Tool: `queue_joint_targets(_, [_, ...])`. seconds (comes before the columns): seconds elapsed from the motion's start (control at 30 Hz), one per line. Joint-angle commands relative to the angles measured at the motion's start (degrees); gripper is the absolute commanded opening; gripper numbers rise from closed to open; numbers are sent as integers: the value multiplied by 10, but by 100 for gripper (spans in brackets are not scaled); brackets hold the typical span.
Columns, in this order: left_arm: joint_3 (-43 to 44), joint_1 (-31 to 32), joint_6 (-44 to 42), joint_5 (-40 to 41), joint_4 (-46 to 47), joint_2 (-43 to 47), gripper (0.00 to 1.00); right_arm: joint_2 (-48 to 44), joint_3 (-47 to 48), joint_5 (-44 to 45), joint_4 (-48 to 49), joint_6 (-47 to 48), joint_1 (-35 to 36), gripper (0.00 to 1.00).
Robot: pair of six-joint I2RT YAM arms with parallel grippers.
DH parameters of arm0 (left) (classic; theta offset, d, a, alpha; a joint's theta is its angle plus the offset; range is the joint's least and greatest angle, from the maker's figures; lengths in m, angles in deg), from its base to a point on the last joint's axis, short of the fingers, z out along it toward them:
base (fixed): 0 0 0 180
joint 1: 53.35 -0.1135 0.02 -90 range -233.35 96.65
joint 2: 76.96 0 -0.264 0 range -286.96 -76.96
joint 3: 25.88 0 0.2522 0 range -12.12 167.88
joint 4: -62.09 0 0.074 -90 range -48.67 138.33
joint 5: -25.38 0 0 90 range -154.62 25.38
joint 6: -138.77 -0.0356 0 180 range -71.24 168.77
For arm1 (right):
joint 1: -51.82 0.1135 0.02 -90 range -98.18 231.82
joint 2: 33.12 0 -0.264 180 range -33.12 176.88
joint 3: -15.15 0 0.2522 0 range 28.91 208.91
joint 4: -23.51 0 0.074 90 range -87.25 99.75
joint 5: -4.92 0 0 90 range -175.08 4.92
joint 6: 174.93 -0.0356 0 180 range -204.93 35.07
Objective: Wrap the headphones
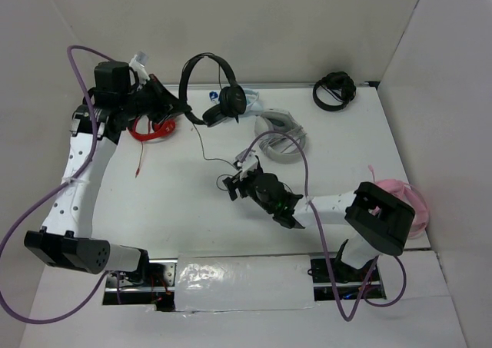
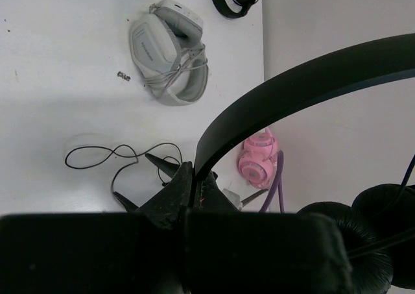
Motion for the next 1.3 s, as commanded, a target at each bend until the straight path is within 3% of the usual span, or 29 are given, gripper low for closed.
queue_joint_targets(0.0, [31, -4, -11, -40, 34, 25, 0, -19, -12, 7, 47, 5, -4, 81])
queue_joint_targets(0.13, [39, -6, -19, -58, 29, 25, 0, -17, -8, 18, 45, 25, -13, 82])
queue_joint_targets(0.3, [35, -5, -27, -93, 41, 35, 0, 18, 40, -28, 5, 27, -40, 81])
queue_joint_targets(0.53, [38, -5, -46, -167, 59, 53, 0, 34, 97, -219, -60, 16, -90, 64])
queue_joint_targets(0.57, [41, -6, -48, -170, 59, 55, 0, 40, 110, -271, -68, 13, -99, 48])
queue_joint_targets(0.67, [50, -5, -55, -177, 52, 62, 0, 62, 135, -292, -112, -9, -112, 2])
queue_joint_targets(0.7, [45, -5, -54, -178, 53, 70, 0, 66, 149, -304, -133, -33, -119, 0])
queue_joint_targets(0.83, [23, -5, -61, -178, 60, 87, 0, 69, 158, -313, -160, -92, -167, 0])
queue_joint_targets(1.0, [-54, -2, -79, -150, 87, 119, 0, 19, 131, -320, -187, -155, -281, 0])
queue_joint_targets(1.13, [-119, 7, -89, -142, 115, 124, 0, -23, 156, -278, -249, -151, -338, 0])
queue_joint_targets(1.2, [-138, 22, -106, -115, 114, 112, 0, -44, 175, -270, -305, -143, -361, 0])
queue_joint_targets(1.27, [-146, 54, -95, -13, 93, 95, 0, -71, 191, -262, -336, -136, -368, 0])
